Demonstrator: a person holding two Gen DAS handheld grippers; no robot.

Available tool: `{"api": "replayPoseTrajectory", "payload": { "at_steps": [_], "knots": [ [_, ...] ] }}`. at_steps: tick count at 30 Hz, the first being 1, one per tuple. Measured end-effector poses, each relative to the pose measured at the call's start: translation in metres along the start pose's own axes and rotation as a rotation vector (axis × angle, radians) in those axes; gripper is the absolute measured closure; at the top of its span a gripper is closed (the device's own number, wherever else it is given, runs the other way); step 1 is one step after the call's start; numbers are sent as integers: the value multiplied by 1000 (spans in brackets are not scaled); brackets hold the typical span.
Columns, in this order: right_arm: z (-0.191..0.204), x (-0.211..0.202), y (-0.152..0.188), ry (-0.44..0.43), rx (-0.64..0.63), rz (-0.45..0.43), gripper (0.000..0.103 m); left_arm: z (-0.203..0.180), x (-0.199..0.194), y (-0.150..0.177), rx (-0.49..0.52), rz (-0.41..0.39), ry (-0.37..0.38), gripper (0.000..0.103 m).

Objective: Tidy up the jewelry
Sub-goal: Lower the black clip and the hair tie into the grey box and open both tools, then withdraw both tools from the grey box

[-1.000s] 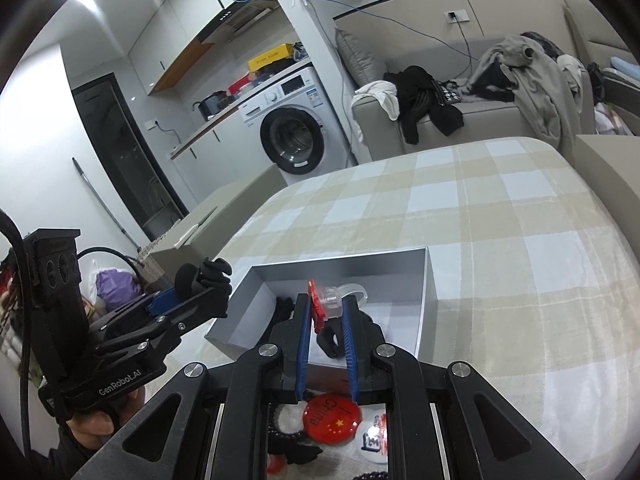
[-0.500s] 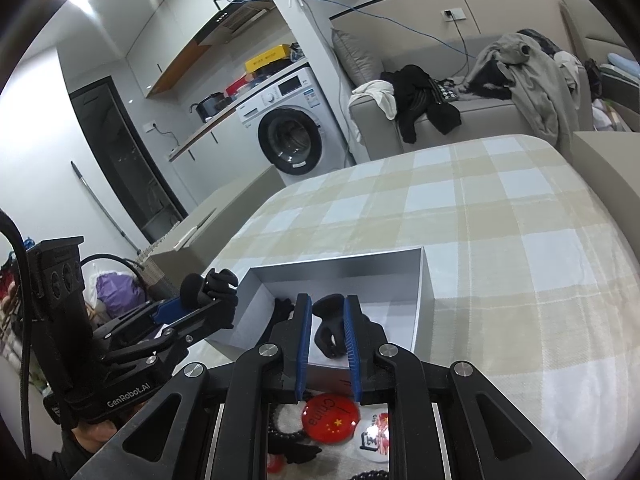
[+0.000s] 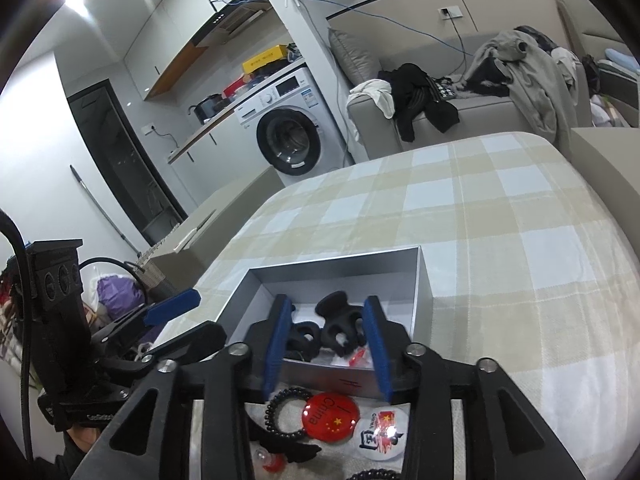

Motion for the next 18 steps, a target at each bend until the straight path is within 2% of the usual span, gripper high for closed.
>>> {"api": "replayPoseTrajectory", "payload": {
  "at_steps": [1,2,4,5,8,18],
  "knots": [
    [0,-1,0,0,1,-1,47,0,-1,-1,-5,-4,3,5],
    [0,-1,-1,3,0,-2,30,2,-2,-1,-14,-12,6,1],
    [0,-3,-1,21,-15,-16,11,3,-4,-3,-23,-24,14,1],
    [1,-5,-1,32,-26,-26,7,3,-5,-3,-24,-25,17,1],
    [5,-7,-2,49,-49,-24,0,6,-7,-2,-30,-18,14,1],
    [6,-25,19,85,-125,7,0,1,-24,22,-17,5,12,1]
  ]
}}
Point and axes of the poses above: each gripper's, at about its wrist camera, not at the fingertips, and x roughly the way its jaws point, z to its left, y to its underside, the point moved 7 cm from there along x, roughly the way its jaws point, and after that the axes turned 12 degrees about x, right-handed, at the moved point
